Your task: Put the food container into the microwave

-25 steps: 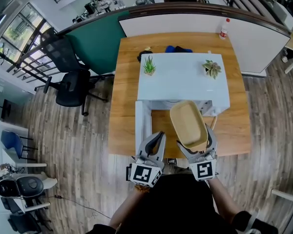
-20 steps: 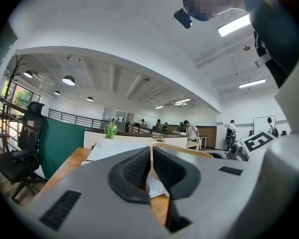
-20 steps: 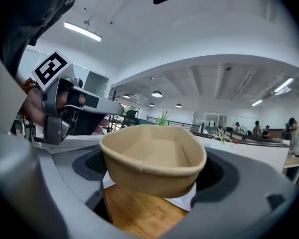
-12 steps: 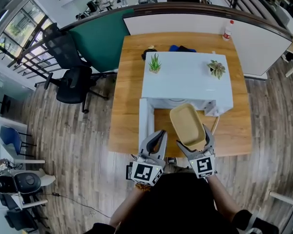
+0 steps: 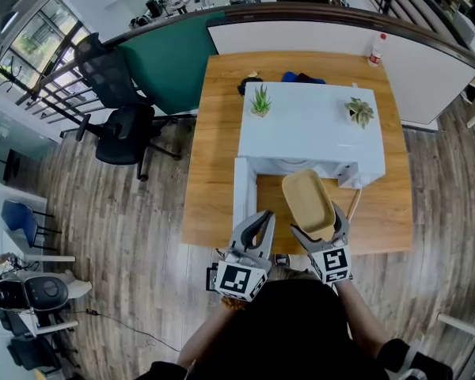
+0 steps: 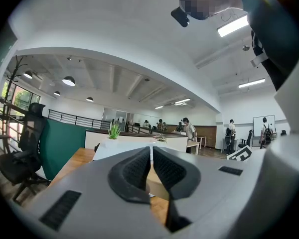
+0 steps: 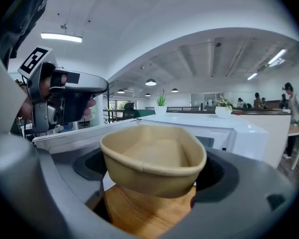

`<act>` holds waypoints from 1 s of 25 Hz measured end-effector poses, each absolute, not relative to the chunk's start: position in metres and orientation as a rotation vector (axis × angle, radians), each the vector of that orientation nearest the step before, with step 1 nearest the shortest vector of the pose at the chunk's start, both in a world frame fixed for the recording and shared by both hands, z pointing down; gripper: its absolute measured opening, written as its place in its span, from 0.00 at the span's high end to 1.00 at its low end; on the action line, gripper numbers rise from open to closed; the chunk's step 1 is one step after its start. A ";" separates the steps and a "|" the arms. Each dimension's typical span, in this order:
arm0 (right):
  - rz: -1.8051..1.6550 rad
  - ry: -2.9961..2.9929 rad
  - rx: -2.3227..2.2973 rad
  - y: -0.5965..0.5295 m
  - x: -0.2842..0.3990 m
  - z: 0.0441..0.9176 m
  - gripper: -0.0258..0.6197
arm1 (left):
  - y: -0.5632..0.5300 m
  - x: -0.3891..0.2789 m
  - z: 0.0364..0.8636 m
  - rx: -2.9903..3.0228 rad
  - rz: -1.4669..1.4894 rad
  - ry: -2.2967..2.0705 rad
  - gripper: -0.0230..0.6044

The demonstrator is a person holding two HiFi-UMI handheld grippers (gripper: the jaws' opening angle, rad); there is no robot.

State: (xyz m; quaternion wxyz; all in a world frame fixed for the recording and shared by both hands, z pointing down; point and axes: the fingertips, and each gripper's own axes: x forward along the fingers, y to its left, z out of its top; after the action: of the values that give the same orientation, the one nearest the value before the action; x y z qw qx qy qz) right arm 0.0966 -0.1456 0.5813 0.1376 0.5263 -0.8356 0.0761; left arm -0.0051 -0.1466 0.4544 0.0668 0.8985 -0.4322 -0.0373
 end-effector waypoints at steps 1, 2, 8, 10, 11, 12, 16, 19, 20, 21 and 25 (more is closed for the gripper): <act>0.228 -2.414 1.530 -0.147 0.097 0.583 0.14 | -0.147 -0.006 0.454 2.708 -0.111 -1.304 0.91; 0.232 -2.412 1.540 -0.148 0.098 0.586 0.14 | -0.147 -0.008 0.455 2.707 -0.110 -1.305 0.91; 0.277 -2.378 1.555 -0.148 0.104 0.595 0.14 | -0.146 -0.013 0.456 2.695 -0.117 -1.320 0.91; 0.286 -2.368 1.556 -0.148 0.105 0.598 0.14 | -0.145 -0.014 0.455 2.694 -0.119 -1.324 0.91; 0.283 -2.372 1.569 -0.149 0.106 0.600 0.14 | -0.145 -0.015 0.456 2.694 -0.120 -1.327 0.91; 0.280 -2.377 1.580 -0.150 0.106 0.601 0.14 | -0.144 -0.016 0.456 2.692 -0.121 -1.329 0.91; 0.287 -2.360 1.552 -0.149 0.106 0.604 0.14 | -0.142 -0.017 0.459 2.683 -0.122 -1.337 0.91; 0.283 -2.369 1.547 -0.149 0.106 0.603 0.14 | -0.141 -0.017 0.459 2.681 -0.126 -1.341 0.91; 0.284 -2.367 1.544 -0.148 0.105 0.603 0.14 | -0.141 -0.018 0.458 2.681 -0.128 -1.342 0.91; 0.287 -2.364 1.542 -0.148 0.105 0.603 0.14 | -0.141 -0.019 0.457 2.680 -0.129 -1.344 0.91; 0.307 -2.333 1.518 -0.146 0.105 0.606 0.14 | -0.141 -0.023 0.456 2.674 -0.140 -1.359 0.91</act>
State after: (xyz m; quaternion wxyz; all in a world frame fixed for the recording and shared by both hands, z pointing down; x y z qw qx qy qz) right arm 0.1048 -0.1461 0.6063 0.1697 0.5342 -0.8211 0.1081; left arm -0.0233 -0.1410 0.4558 0.0693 0.8884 -0.4514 -0.0465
